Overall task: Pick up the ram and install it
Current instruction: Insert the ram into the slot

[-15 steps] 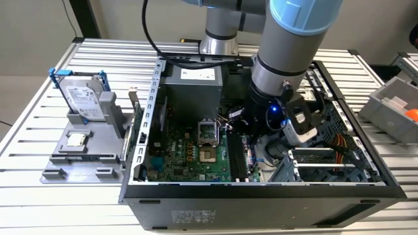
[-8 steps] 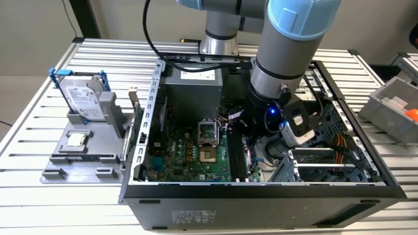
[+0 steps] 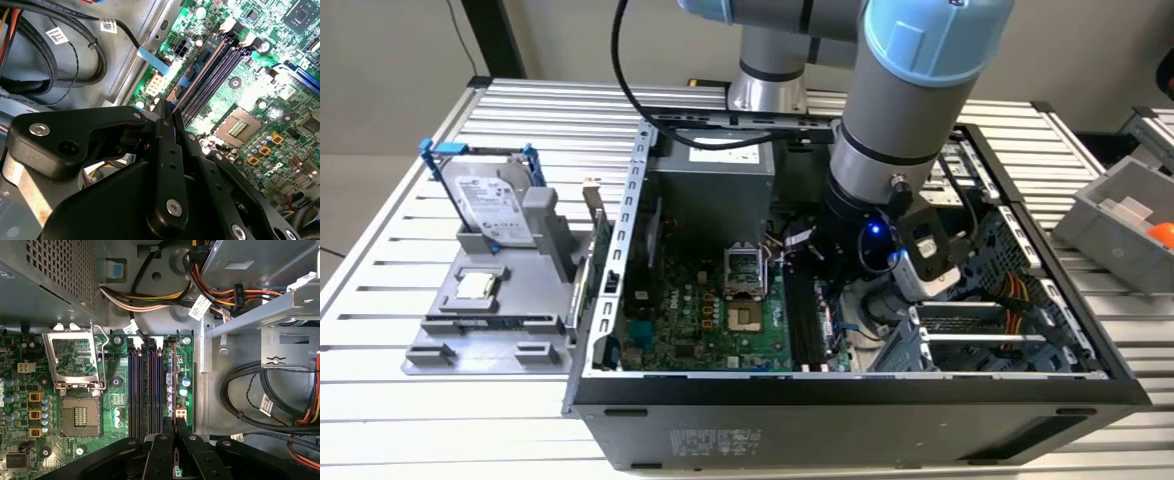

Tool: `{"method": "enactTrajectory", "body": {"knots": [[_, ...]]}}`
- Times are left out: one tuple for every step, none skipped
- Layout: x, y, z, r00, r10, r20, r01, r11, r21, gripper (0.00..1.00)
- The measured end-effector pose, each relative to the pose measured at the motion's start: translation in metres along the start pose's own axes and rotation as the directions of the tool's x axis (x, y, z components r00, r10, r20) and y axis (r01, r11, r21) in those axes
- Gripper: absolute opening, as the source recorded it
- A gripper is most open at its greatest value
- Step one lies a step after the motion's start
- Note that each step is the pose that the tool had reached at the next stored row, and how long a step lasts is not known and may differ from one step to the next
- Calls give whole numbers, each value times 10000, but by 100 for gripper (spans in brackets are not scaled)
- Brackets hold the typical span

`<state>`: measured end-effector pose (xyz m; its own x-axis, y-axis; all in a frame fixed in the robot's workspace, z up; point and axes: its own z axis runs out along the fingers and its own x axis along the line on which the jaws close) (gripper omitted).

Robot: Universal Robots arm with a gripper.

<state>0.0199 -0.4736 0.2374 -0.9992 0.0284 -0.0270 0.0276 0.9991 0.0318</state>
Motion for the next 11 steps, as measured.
{"method": "enactTrajectory", "body": {"knots": [[0, 0, 1, 10000, 0, -1, 0, 10000, -1, 0], [0, 0, 1, 10000, 0, -1, 0, 10000, -1, 0], [0, 0, 1, 10000, 1, -1, -1, 10000, -1, 0], [0, 0, 6, 10000, 1, 0, -1, 10000, -5, 0], [0, 0, 14, 10000, 1, 0, -1, 10000, -6, 0], [1, 0, 24, 10000, 1, -1, -1, 10000, -2, 0], [1, -1, 37, 10000, 1, -1, -1, 10000, -2, 0], [2, -1, 47, 10000, 2, 0, -2, 10000, -3, 0], [4, -2, 54, 10000, 2, 0, -2, 10000, -3, 0], [6, -2, 60, 10000, 2, -1, -2, 10000, -2, 0], [8, -2, 66, 10000, 2, -1, -2, 10000, -2, 0]]}}
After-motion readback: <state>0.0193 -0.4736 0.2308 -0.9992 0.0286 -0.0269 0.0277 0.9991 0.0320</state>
